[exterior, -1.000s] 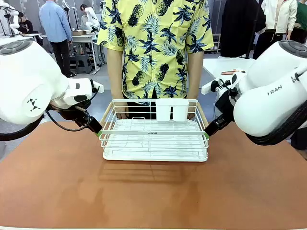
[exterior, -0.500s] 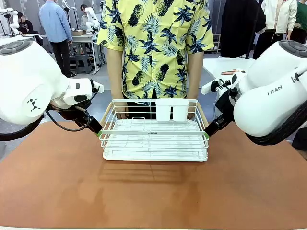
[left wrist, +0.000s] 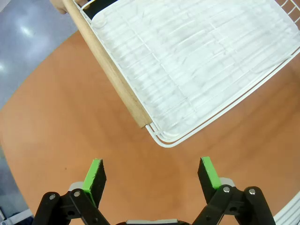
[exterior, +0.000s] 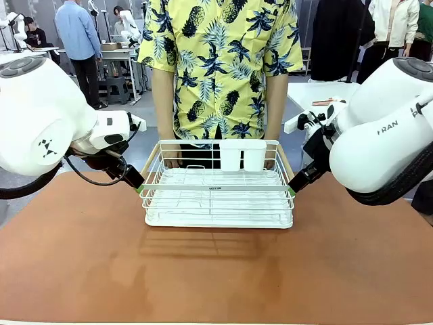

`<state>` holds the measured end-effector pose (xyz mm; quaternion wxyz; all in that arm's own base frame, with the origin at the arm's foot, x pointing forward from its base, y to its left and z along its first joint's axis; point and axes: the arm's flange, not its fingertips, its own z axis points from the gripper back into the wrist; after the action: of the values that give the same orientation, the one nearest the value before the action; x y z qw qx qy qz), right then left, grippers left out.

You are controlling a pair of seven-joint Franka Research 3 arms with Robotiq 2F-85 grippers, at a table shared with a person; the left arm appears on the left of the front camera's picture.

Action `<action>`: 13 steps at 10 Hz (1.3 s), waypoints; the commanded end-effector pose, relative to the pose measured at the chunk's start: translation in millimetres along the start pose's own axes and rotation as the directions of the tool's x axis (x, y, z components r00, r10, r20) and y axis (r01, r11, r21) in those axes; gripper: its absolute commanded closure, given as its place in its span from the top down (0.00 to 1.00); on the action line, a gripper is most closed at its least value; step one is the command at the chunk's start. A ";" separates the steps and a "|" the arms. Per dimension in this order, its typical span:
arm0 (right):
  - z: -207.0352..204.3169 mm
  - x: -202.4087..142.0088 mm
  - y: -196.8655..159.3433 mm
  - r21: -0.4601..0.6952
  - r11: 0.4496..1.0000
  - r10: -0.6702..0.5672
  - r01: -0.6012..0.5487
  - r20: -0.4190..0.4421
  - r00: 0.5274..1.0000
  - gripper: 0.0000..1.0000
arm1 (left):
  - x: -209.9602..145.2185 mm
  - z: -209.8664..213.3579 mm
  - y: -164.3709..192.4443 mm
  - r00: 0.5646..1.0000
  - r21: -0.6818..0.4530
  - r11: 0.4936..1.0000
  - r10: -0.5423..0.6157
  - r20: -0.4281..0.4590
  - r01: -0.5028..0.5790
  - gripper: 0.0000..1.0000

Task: Clean the table.
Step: Pick up the Lint Roller when the human hands it over.

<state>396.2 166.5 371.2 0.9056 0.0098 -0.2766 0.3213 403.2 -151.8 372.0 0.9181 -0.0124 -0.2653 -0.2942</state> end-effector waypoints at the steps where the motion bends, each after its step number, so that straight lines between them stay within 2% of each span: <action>1: 19.5 9.6 -6.6 0.059 0.996 -0.071 0.070 0.020 0.997 1.00 | 7.1 27.8 4.3 0.998 -0.076 0.995 0.068 0.012 -0.067 1.00; 2: 44.7 19.5 -19.5 0.129 0.979 -0.164 0.158 0.040 0.986 1.00 | 13.9 59.9 12.9 0.988 -0.218 0.966 0.151 0.032 -0.141 1.00; 3: 68.0 26.6 -40.2 0.272 0.930 -0.267 0.249 0.032 0.963 1.00 | 15.2 86.1 27.7 0.970 -0.384 0.895 0.242 -0.004 -0.224 1.00; 4: 84.7 27.9 -61.3 0.396 0.857 -0.361 0.329 0.006 0.932 1.00 | 9.3 103.4 40.8 0.942 -0.484 0.820 0.333 -0.027 -0.304 1.00; 6: 111.9 16.2 -103.9 0.612 0.645 -0.507 0.458 -0.106 0.856 1.00 | -14.4 131.6 67.2 0.918 -0.694 0.648 0.393 -0.048 -0.313 1.00; 7: 122.9 2.2 -124.0 0.673 0.547 -0.548 0.497 -0.161 0.821 1.00 | -35.2 146.7 92.6 0.908 -0.806 0.509 0.412 -0.080 -0.302 1.00; 9: 140.2 -33.5 -163.1 0.733 0.402 -0.631 0.549 -0.213 0.746 1.00 | -81.0 173.1 135.0 0.871 -0.902 0.350 0.488 -0.054 -0.253 1.00; 10: 148.4 -53.9 -184.4 0.755 0.323 -0.699 0.571 -0.217 0.682 1.00 | -107.6 181.1 154.0 0.835 -0.910 0.286 0.539 -0.107 -0.301 1.00; 11: 155.6 -77.1 -206.0 0.768 0.254 -0.729 0.589 -0.248 0.638 1.00 | -137.3 191.0 170.3 0.793 -0.897 0.274 0.596 -0.126 -0.348 1.00; 13: 167.5 -111.3 -234.9 0.770 0.186 -0.795 0.611 -0.247 0.553 1.00 | -180.7 209.9 188.2 0.755 -0.914 0.243 0.649 -0.096 -0.325 1.00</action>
<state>376.5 -115.5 488.7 0.8148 0.5595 -0.1457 -0.0437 283.5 133.1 483.6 0.7591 -0.6230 -0.1736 -0.0740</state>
